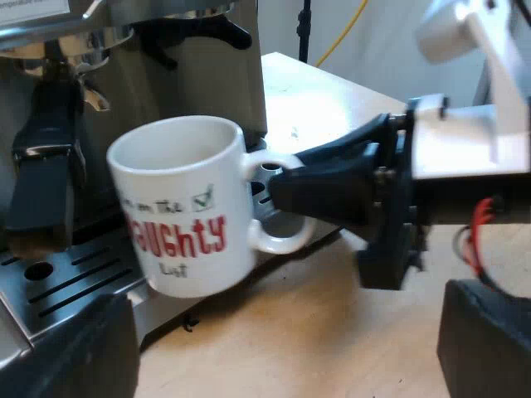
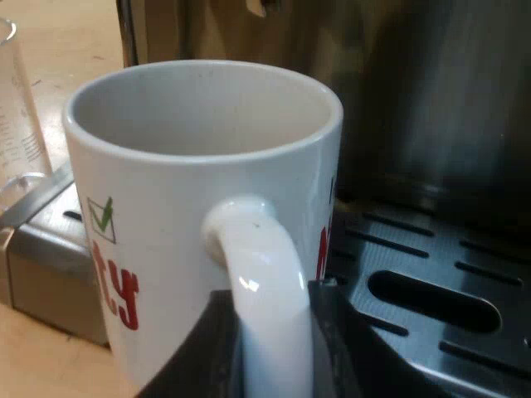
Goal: Place mug into machine
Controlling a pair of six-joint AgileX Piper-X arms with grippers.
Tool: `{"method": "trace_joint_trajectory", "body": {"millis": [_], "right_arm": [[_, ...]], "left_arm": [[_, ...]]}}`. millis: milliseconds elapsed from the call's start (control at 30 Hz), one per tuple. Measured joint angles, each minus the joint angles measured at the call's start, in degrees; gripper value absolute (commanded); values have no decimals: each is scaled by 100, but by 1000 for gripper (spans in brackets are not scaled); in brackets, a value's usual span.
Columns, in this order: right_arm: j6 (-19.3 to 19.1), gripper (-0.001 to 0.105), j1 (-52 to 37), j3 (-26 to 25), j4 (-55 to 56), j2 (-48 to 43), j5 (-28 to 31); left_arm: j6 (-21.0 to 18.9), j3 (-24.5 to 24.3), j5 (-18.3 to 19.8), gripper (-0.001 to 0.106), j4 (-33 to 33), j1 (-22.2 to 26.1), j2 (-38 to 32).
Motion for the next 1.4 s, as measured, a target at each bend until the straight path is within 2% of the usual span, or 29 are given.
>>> {"method": "trace_joint_trajectory", "body": {"millis": [500, 767, 1400], "right_arm": [[153, 0, 0, -1032, -335, 1271, 559], [153, 0, 16, -1566, -376, 1768, 994], [153, 0, -99, -1702, -624, 2069, 1316]], "left_arm": [[0, 0, 0, 81, 0, 0, 0], [0, 0, 172, 81, 0, 0, 0], [0, 0, 170, 81, -8, 0, 0]]}}
